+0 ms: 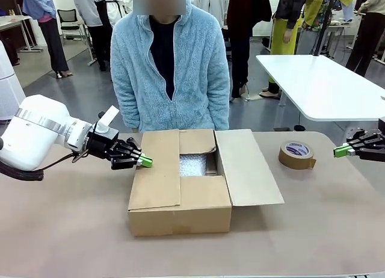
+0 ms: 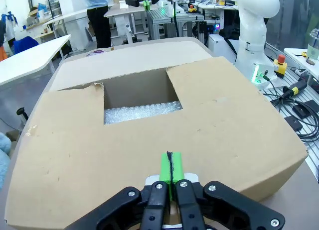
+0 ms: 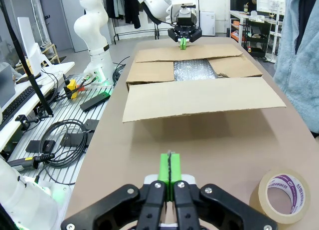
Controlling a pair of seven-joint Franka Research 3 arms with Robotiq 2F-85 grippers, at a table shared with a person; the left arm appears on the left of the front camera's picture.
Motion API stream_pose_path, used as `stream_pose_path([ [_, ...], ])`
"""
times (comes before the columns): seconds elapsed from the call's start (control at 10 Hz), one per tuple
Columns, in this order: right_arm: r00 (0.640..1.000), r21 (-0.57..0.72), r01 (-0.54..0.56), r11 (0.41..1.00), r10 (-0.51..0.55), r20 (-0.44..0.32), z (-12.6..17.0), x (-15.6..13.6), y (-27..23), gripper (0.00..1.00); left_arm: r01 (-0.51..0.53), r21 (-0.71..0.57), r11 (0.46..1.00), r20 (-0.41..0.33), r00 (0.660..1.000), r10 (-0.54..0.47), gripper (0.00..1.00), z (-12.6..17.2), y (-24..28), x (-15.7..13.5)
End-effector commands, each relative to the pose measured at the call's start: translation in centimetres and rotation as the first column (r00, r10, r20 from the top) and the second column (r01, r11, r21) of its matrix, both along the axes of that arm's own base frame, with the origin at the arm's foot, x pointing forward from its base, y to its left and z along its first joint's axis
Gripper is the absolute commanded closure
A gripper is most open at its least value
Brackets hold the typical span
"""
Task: Wrap the clocks to prevent damage.
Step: Push the left (or right) flap of the Package Box to close it.
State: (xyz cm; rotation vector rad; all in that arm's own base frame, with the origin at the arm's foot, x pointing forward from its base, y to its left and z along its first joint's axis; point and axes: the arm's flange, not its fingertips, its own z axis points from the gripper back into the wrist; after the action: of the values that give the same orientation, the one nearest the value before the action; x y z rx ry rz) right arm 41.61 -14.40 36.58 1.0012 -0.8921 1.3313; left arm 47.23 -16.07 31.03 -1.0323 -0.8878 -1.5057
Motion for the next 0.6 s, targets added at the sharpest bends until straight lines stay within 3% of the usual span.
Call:
stream_pose_path([
  [0.0, 1.000, 0.000, 0.000, 1.000, 0.000, 0.000, 0.0, 0.0, 0.0, 0.99, -0.001, 0.005, 1.000, -0.001, 1.000, 0.001, 1.00, -0.3, -0.1, 0.0],
  [0.3, 0.997, -0.104, 0.059, 0.993, -0.053, 0.061, 1.0, 1.1, 6.2, 0.99, -0.001, 0.005, 1.000, -0.001, 1.000, 0.001, 1.00, -0.3, -0.1, 0.0],
  [0.5, 0.998, -0.204, 0.056, 0.977, -0.047, 0.047, -0.7, 2.2, 10.1, 0.99, -0.001, 0.005, 1.000, -0.001, 1.000, 0.001, 1.00, -0.3, -0.1, 0.0],
])
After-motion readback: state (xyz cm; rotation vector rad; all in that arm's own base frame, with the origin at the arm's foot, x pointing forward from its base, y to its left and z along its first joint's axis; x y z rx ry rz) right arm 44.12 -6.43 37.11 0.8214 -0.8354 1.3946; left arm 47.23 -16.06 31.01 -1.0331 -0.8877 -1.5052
